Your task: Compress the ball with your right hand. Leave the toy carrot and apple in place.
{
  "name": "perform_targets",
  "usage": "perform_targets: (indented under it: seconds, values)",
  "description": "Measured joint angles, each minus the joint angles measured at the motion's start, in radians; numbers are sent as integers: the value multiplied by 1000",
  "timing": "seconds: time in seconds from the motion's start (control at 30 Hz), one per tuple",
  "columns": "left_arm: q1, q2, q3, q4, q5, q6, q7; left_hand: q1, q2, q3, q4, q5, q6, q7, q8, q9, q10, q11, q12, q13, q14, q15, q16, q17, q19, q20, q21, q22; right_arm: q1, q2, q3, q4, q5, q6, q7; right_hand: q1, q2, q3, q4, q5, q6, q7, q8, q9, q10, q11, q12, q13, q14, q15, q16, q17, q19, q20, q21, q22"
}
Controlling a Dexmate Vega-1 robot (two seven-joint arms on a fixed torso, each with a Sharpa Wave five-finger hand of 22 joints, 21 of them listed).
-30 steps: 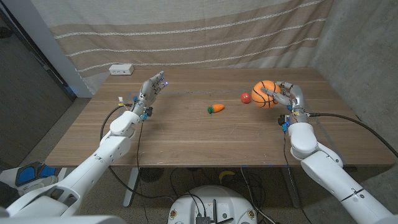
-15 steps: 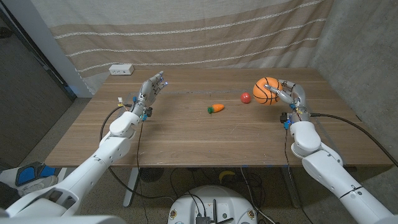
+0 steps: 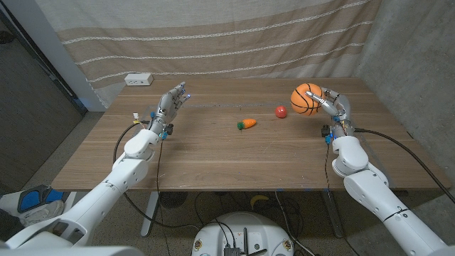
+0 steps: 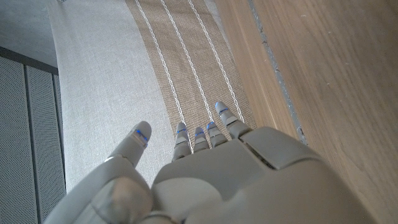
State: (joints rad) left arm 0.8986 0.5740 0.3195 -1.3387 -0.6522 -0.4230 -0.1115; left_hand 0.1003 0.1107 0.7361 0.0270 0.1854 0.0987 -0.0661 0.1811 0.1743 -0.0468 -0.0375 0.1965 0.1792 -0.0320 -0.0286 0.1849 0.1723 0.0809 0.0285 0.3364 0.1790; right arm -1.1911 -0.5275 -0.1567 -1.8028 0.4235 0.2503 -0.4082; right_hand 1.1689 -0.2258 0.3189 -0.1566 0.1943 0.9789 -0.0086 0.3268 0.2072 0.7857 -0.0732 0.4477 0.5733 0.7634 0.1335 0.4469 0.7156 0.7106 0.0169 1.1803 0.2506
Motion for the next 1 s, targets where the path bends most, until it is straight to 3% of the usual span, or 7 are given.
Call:
perform_targets:
  seconds: [0.9,1.0]
  values:
    - [48,17,-16,-51,-6,-2,17,0,0,1,-1,0,0,0,0,0,0,0,0,0,0,0,0,0,0,0,-7,0,8,43,9,71,229,156,148,-3,3,0,0,-5,0,0,-12,-1,0,0,-8,13,0,0,-3,5,0,0,15,-21]
    - [51,18,-17,-55,-6,-4,21,0,0,1,-1,0,0,0,0,0,0,0,0,0,0,0,0,0,0,0,-7,0,19,67,13,109,268,191,189,-3,3,0,0,-5,0,0,-12,0,0,0,-9,13,0,0,-3,5,0,0,15,-23]
